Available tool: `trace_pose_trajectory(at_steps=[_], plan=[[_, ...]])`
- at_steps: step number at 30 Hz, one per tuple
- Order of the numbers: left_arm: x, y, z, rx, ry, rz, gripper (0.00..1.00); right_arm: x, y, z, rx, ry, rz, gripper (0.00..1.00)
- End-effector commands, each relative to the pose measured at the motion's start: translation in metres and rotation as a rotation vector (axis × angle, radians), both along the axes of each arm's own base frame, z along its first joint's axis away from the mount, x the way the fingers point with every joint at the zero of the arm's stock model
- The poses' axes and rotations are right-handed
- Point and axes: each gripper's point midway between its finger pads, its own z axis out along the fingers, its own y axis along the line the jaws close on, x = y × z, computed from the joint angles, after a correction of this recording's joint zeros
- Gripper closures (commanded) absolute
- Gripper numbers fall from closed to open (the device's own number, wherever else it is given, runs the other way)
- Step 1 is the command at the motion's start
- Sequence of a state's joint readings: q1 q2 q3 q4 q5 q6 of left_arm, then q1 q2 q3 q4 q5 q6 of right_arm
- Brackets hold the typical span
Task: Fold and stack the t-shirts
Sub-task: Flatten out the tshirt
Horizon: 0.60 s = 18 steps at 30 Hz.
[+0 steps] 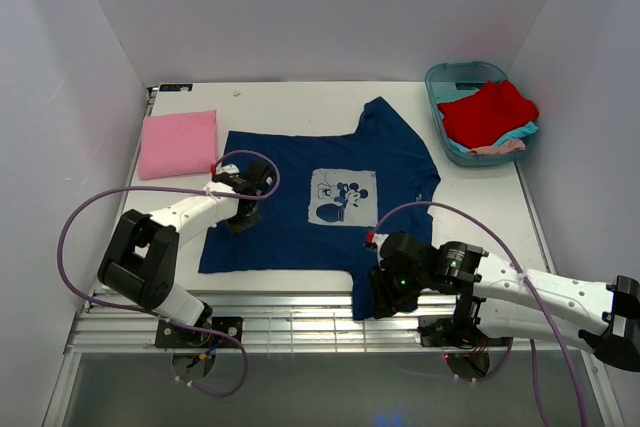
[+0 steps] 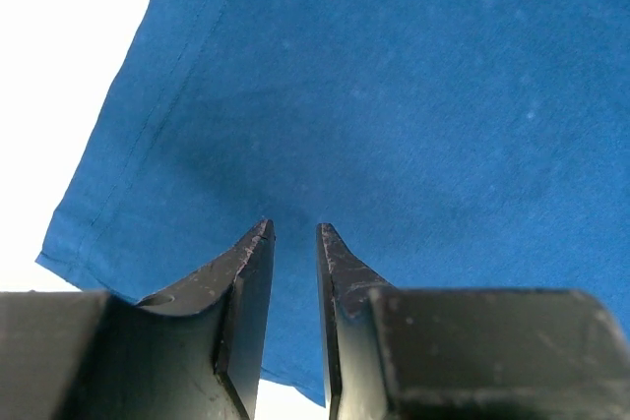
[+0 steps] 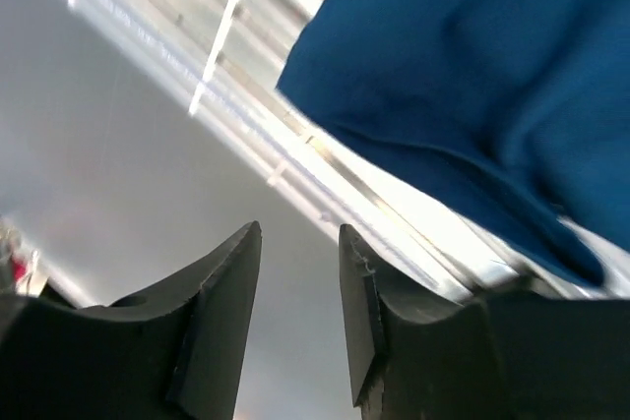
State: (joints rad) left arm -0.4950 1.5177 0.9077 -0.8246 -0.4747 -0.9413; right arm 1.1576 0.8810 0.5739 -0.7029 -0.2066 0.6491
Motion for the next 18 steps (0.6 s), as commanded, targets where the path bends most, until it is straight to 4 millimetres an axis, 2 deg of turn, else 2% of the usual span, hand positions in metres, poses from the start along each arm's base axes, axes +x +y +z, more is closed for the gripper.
trace_pose_trajectory(at_steps=[1,2,3,4,5,7,8,9,10,11,12,13,15,17,18], plan=[[0.017,-0.006,0.004,0.0,-0.049,-0.023,0.65,0.033,-0.002,0.024,-0.057,-0.145,-0.109,0.56],[0.024,-0.008,0.006,0.001,-0.064,-0.029,0.65,0.056,-0.009,0.023,-0.117,-0.247,-0.191,0.58],[0.029,-0.009,0.003,0.012,-0.06,-0.037,0.66,0.067,-0.011,0.02,-0.168,-0.277,-0.237,0.64],[0.039,-0.013,0.009,0.019,-0.077,-0.067,0.66,0.079,-0.009,0.025,-0.18,-0.316,-0.278,0.68],[0.049,-0.016,0.011,0.021,-0.1,-0.083,0.66,0.101,-0.016,0.026,-0.225,-0.392,-0.354,0.78],[0.069,-0.023,0.017,0.04,-0.115,-0.138,0.7,0.129,-0.016,0.021,-0.293,-0.455,-0.416,0.86],[0.079,-0.028,0.019,0.038,-0.134,-0.158,0.72,0.153,-0.019,0.027,-0.304,-0.491,-0.483,0.89],[0.088,-0.031,0.022,0.042,-0.144,-0.178,0.74,0.166,-0.018,0.019,-0.335,-0.486,-0.493,0.92],[0.101,-0.035,0.026,0.042,-0.161,-0.187,0.85,0.18,-0.017,0.018,-0.337,-0.503,-0.475,0.92],[0.111,-0.038,0.029,0.039,-0.175,-0.215,0.95,0.207,-0.013,0.023,-0.287,-0.514,-0.538,0.92],[0.118,-0.038,0.03,0.04,-0.181,-0.218,1.0,0.219,-0.015,0.014,-0.308,-0.508,-0.545,0.92],[0.131,-0.037,0.031,0.037,-0.188,-0.211,1.0,0.232,-0.018,0.012,-0.317,-0.522,-0.541,0.92],[0.142,-0.035,0.03,0.038,-0.187,-0.226,1.0,0.267,-0.029,0.007,-0.331,-0.514,-0.601,0.92],[0.154,-0.033,0.021,0.041,-0.176,-0.227,1.0,0.291,-0.045,0.003,-0.36,-0.519,-0.621,0.92],[0.157,-0.034,0.015,0.04,-0.163,-0.245,1.0,0.306,-0.046,-0.002,-0.369,-0.516,-0.626,0.92]])
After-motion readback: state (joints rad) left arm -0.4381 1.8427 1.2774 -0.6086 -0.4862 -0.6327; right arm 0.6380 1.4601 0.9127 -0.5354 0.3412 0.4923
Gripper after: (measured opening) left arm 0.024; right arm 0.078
